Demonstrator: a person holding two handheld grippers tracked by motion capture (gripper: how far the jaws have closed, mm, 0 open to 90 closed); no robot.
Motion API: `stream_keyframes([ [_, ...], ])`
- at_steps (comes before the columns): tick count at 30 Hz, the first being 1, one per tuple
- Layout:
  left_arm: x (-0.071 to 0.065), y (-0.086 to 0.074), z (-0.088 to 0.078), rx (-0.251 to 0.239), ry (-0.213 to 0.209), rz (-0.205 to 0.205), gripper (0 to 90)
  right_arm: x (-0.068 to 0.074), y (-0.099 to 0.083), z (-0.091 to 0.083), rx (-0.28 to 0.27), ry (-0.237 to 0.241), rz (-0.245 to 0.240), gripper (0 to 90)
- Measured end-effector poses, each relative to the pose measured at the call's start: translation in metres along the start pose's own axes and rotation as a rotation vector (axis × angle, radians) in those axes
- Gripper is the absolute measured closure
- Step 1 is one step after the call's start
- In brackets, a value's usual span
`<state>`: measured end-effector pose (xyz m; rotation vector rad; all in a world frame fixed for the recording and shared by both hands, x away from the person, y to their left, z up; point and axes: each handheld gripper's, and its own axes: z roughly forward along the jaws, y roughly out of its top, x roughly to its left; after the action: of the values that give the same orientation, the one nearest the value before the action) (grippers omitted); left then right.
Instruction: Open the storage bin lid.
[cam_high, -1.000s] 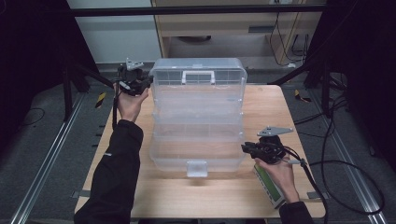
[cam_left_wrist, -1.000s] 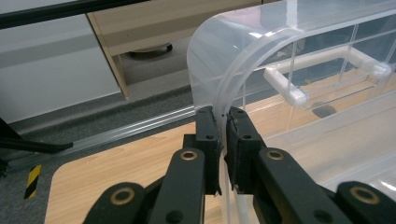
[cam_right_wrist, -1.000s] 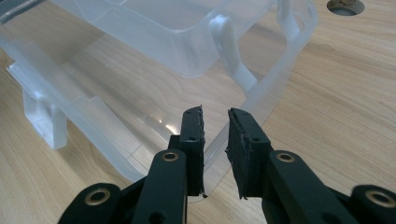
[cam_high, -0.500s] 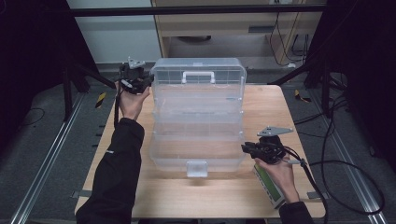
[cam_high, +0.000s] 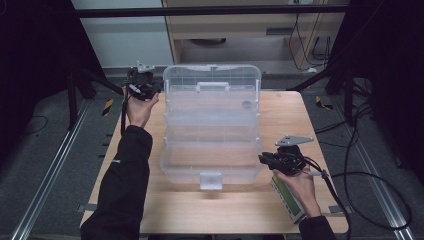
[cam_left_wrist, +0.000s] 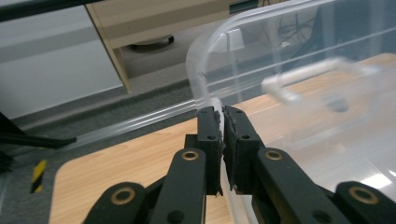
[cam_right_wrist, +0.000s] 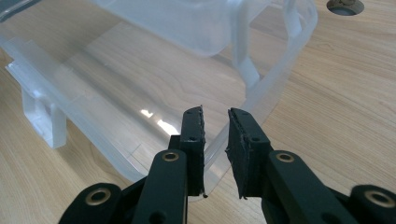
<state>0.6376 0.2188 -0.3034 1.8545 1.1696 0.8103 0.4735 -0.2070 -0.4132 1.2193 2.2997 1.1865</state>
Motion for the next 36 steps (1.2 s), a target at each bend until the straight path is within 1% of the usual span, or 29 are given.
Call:
stream_keyframes([
  [3,0.003,-0.006,-0.004,0.005,-0.001,-0.019,87.0,0.0,0.0,0.0,0.003,-0.001,-0.001,76.4],
  [4,0.004,-0.009,-0.007,-0.002,-0.008,-0.026,87.2,0.0,0.001,0.0,0.008,-0.002,-0.002,77.3],
  [5,0.005,-0.012,-0.011,-0.004,-0.018,-0.033,87.3,0.0,0.001,-0.001,0.0,-0.008,0.004,77.6],
  [6,0.005,-0.016,-0.015,-0.014,-0.024,-0.039,87.2,0.0,0.001,0.0,0.007,0.011,0.018,77.6],
  [8,0.006,-0.024,-0.024,-0.013,-0.036,-0.042,85.9,0.0,0.001,0.0,0.005,0.008,0.018,77.6],
  [9,0.006,-0.028,-0.029,-0.018,-0.04,-0.04,85.6,0.0,0.001,-0.001,0.003,0.003,0.015,77.5],
  [10,0.006,-0.033,-0.034,-0.009,-0.045,-0.038,84.7,0.0,0.001,-0.001,0.004,0.005,0.021,77.5],
  [11,0.005,-0.038,-0.038,-0.01,-0.056,-0.041,84.2,0.0,0.001,-0.001,0.002,0.004,0.021,77.5],
  [13,0.003,-0.046,-0.048,0.003,-0.063,-0.029,82.5,0.0,0.0,0.0,0.0,0.006,0.022,77.5],
  [15,0.002,-0.054,-0.057,0.011,-0.084,-0.019,79.4,0.0,0.0,0.0,0.001,0.006,0.021,77.4],
  [16,0.001,-0.058,-0.062,0.004,-0.088,-0.015,79.4,0.0,0.0,0.0,0.001,0.006,0.021,77.4],
  [19,0.0,-0.069,-0.073,0.012,-0.104,-0.009,77.6,0.0,0.0,0.0,0.0,0.006,0.019,77.4],
  [20,-0.001,-0.072,-0.076,0.017,-0.1,0.001,76.7,0.0,0.0,0.0,0.0,0.006,0.019,77.4],
  [25,-0.001,-0.084,-0.094,0.018,-0.109,0.007,73.0,0.0,0.001,0.0,0.0,0.007,0.016,77.2],
  [27,-0.003,-0.09,-0.101,0.013,-0.118,0.001,71.3,0.0,0.001,0.0,0.0,0.007,0.016,77.2],
  [29,-0.005,-0.096,-0.105,0.019,-0.127,-0.005,69.8,0.0,0.001,0.0,0.0,0.007,0.016,77.2],
  [31,-0.008,-0.102,-0.107,0.035,-0.137,0.001,67.9,0.0,0.001,0.0,0.0,0.007,0.016,77.2],
  [33,-0.012,-0.108,-0.108,0.054,-0.148,0.014,66.0,0.0,0.001,0.0,0.0,0.007,0.016,77.2],
  [36,-0.017,-0.117,-0.106,0.07,-0.147,0.018,63.4,0.0,0.0,0.0,-0.001,0.009,0.017,77.1],
])
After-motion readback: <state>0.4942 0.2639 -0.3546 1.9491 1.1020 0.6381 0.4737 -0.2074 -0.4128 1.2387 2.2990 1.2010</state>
